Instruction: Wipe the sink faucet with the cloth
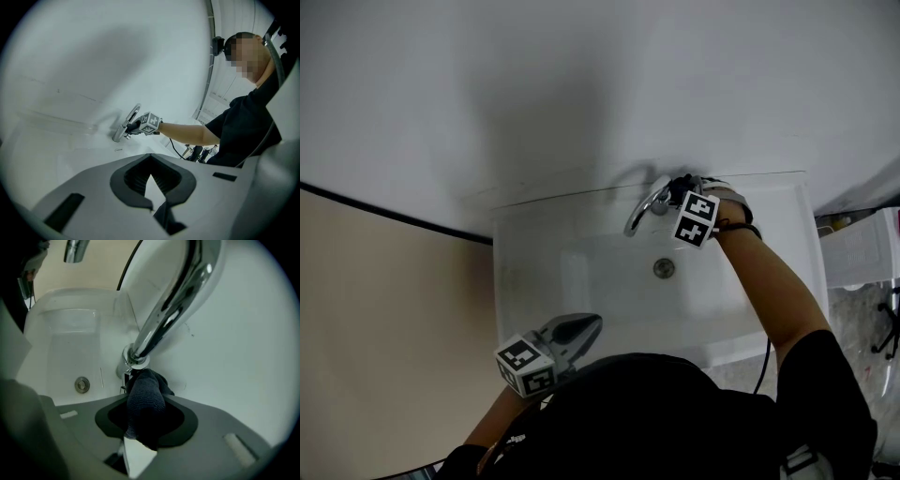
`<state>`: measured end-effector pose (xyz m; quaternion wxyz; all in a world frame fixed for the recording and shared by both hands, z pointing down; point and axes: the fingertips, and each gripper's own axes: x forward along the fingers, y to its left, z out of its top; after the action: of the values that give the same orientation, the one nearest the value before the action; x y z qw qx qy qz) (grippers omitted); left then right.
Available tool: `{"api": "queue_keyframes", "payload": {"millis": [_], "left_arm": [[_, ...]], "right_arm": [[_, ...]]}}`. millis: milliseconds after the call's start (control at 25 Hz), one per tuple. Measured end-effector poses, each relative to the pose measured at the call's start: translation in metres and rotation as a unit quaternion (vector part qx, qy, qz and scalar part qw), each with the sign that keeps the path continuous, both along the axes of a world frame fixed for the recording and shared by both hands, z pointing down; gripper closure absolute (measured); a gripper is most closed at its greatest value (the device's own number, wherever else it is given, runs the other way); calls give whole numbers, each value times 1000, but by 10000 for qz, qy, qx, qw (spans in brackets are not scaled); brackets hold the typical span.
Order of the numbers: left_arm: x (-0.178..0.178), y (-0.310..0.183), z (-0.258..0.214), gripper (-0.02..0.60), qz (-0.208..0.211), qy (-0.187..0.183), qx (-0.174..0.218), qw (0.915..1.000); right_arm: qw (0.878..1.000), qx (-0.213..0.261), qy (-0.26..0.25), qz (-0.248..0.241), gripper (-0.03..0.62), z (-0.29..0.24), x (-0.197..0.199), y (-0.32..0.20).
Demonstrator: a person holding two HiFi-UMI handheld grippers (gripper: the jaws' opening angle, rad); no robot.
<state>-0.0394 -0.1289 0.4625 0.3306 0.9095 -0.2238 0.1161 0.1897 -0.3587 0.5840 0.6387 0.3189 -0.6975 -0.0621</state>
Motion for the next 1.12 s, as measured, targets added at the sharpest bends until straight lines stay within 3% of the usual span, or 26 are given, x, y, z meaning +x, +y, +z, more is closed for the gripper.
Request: {"api": "queue_keyframes", "payload": {"millis": [200, 360, 480, 560, 600, 640, 720, 800, 840, 880, 920, 1120], "left_arm": [[-5, 3, 0, 589, -10, 2, -79, 10000], [-8, 0, -2, 589, -30, 38, -26, 10000], [-15, 0, -2, 589, -90, 48, -55, 9999], [-17, -1, -1, 589, -113, 49, -64, 9999], [-18, -2, 0, 589, -109, 43, -62, 9999], [-17, -3, 0, 589, -97, 35, -70, 9999], [-14, -4, 1, 589, -78, 18, -128, 9999], [-11, -4, 2, 589, -65, 21, -190, 9998], [-9, -4, 2, 589, -51, 23, -193, 9998], [-7, -4, 3, 589, -35, 10, -177, 9998], [-5, -4, 3, 589, -20, -21, -154, 9999], [-3, -1, 8, 589, -10, -173, -144, 9997]], "right_arm": [[9965, -593, 392, 432, 473, 6, 9, -1], [9953, -564, 325, 712, 471, -11, 24, -3], [9947, -260, -17, 993, 471, -26, 37, 4], [9860, -38, -659, 1530, 471, -31, 57, 14], [9739, 47, -1196, 1928, 471, -29, 69, 20], [9527, 95, -1908, 2364, 471, -26, 80, 25], [8829, 134, -3507, 3120, 471, -16, 91, 28], [8136, 248, -4588, 3562, 471, -7, 96, 23], [7939, 325, -4854, 3647, 470, -4, 96, 18], [7870, 393, -4966, 3639, 470, -3, 94, 13], [7911, 443, -4960, 3552, 470, -2, 90, 9], [8477, 351, -4415, 2921, 473, 11, 61, 4]]}}
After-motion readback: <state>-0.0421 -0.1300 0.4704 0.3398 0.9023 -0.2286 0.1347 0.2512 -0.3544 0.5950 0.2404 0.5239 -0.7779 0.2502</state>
